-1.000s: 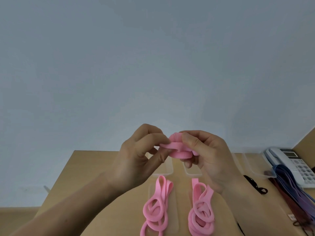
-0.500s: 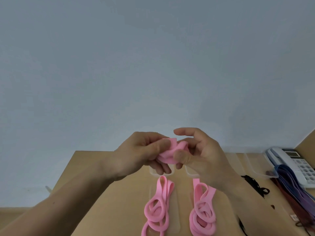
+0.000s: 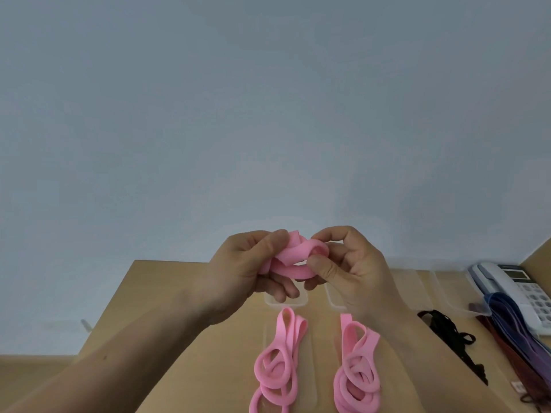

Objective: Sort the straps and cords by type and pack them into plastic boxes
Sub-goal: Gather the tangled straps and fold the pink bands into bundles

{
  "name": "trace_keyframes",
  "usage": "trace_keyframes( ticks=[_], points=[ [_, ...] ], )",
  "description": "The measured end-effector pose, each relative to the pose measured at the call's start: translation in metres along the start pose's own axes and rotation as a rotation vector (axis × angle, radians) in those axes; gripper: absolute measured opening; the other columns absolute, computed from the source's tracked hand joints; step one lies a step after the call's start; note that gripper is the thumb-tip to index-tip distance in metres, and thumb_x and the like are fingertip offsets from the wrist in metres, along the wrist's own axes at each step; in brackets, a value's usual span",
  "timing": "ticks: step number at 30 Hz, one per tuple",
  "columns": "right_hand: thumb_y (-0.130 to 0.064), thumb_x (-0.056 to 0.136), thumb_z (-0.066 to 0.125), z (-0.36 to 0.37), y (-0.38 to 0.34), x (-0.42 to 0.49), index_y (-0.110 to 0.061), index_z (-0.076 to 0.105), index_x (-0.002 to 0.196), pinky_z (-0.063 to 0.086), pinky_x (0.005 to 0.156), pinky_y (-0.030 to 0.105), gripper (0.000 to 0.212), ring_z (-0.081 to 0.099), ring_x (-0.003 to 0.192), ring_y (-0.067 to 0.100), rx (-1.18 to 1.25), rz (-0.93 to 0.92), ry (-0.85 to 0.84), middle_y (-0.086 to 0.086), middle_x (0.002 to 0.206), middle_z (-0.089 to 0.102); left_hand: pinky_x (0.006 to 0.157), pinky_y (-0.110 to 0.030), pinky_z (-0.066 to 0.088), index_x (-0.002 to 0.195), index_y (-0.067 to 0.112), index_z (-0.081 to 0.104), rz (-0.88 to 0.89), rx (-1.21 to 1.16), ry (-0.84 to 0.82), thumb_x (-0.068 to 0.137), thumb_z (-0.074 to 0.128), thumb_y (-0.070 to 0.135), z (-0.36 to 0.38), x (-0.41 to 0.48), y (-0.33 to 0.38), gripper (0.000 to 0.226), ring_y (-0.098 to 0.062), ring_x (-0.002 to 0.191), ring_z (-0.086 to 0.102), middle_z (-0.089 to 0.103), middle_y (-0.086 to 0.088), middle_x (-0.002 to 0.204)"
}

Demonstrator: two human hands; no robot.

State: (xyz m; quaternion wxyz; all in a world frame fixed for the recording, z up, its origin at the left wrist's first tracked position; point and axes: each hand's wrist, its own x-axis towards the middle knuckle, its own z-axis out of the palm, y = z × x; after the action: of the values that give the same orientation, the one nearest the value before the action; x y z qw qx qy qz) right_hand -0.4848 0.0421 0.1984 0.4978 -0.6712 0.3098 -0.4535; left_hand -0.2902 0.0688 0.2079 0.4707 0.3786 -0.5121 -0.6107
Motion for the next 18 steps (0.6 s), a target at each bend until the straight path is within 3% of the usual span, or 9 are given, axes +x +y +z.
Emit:
trace_keyframes(
  ticks=[3,5,7,12,16,18],
  points=[
    [-0.035,0.084,0.068,-0.001,0.01,0.005,-0.04,0.062,0.106,0.054,0.072,0.025,0.024,0.067,0.081,0.01,-0.274,-0.036,-0.035,-0.012,0.106,0.068,0.055,-0.027,0.054,0.098,0.004,0.071,-0.073,0.066,0.047,0.098,0.054,0.039,-0.012,0.002,-0.005,0.038,-0.031,0.068,0.07,0.073,-0.018,0.087],
    [-0.049,0.078,0.071,-0.001,0.015,0.008,-0.043,0.058,0.116,0.049,0.08,0.018,0.04,0.061,0.102,0.006,-0.512,-0.076,-0.062,-0.025,0.129,0.051,0.055,-0.027,0.053,0.101,-0.001,0.067,-0.135,0.116,0.075,0.099,0.053,0.036,-0.022,0.003,-0.009,0.04,-0.031,0.066,0.069,0.073,-0.017,0.082],
    [-0.057,0.07,0.073,0.003,0.02,0.012,-0.045,0.054,0.122,0.043,0.085,0.011,0.057,0.053,0.115,0.003,-0.674,-0.123,-0.125,-0.029,0.135,0.043,0.053,-0.028,0.052,0.101,-0.004,0.066,-0.181,0.1,0.051,0.101,0.049,0.034,-0.03,0.003,-0.014,0.042,-0.028,0.061,0.065,0.07,-0.015,0.077],
    [-0.043,0.072,0.075,0.025,0.036,0.022,-0.036,0.054,0.116,0.042,0.08,0.012,0.049,0.05,0.098,-0.006,-0.892,-0.199,-0.24,-0.029,0.106,0.053,0.047,-0.027,0.045,0.093,0.0,0.065,-0.264,0.106,0.009,0.104,0.044,0.035,-0.05,0.008,-0.031,0.042,-0.023,0.054,0.057,0.063,-0.011,0.068],
    [-0.024,0.072,0.08,0.037,0.057,0.027,-0.013,0.07,0.101,0.056,0.068,0.034,0.033,0.065,0.084,0.014,-1.003,-0.392,-0.17,-0.006,0.094,0.069,0.046,-0.026,0.038,0.086,0.007,0.064,-0.314,0.158,-0.001,0.104,0.042,0.036,-0.068,0.017,-0.051,0.041,-0.021,0.052,0.05,0.056,-0.007,0.069],
    [-0.016,0.066,0.082,0.041,0.073,0.03,-0.009,0.072,0.092,0.056,0.06,0.037,0.028,0.067,0.075,0.02,-1.041,-0.419,-0.134,-0.002,0.085,0.07,0.047,-0.026,0.037,0.083,0.01,0.062,-0.34,0.185,-0.001,0.104,0.04,0.037,-0.074,0.023,-0.063,0.041,-0.022,0.052,0.05,0.056,-0.005,0.071]
  ],
)
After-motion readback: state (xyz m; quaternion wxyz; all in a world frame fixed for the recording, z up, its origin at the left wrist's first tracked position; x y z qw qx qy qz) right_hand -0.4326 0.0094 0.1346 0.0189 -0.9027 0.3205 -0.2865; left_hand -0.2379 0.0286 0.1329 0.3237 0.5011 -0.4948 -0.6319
